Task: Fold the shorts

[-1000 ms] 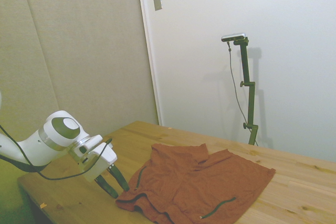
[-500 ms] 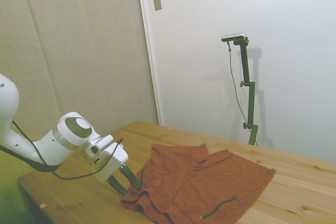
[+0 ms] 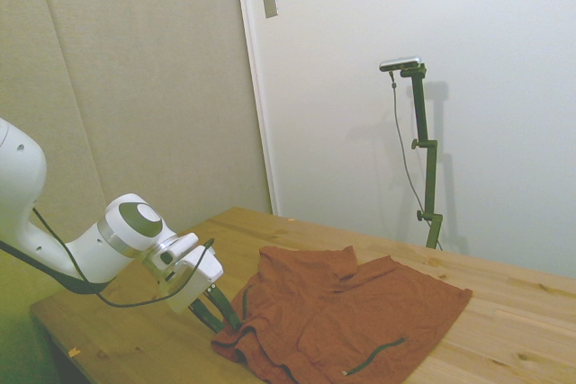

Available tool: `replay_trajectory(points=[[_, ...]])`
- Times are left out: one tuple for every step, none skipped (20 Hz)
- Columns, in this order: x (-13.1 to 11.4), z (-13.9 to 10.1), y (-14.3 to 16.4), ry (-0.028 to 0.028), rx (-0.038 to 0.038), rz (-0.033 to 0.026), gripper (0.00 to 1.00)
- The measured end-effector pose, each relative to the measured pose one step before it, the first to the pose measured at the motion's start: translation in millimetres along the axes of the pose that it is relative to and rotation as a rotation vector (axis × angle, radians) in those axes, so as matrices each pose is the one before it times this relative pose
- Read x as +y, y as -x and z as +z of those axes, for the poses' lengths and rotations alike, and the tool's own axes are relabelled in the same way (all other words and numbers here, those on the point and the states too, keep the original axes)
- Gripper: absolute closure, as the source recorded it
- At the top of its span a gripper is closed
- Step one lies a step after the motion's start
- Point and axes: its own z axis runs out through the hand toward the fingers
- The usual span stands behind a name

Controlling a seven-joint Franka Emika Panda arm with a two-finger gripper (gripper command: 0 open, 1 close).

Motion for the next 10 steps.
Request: replay_trajectory(points=[[-1.77,-0.51,0.78,-0.00406,0.00001,-0.00147,1.00],[-2.03,-0.66,1.31,-0.00336,0.00025,-0.00158,1.00],[-1.40,-0.13,1.07,-0.00070,-0.00018,-0.00192,1.00],[-1.37,-0.15,1.33,-0.00064,-0.00016,-0.00190,1.00],[-1.30,-0.03,1.03,-0.00043,-0.00034,-0.00128,1.00],[-1.19,0.02,0.90,-0.00030,-0.00037,-0.00164,1.00],[-1.09,-0.08,0.88,-0.00051,-0.00054,-0.00112,1.00],[-1.02,-0.02,0.95,-0.00048,-0.00101,-0.00021,1.00],[-0.90,0.16,0.74,-0.00106,-0.00147,0.00073,1.00],[-0.94,-0.13,0.55,-0.00266,-0.00197,0.00203,1.00]])
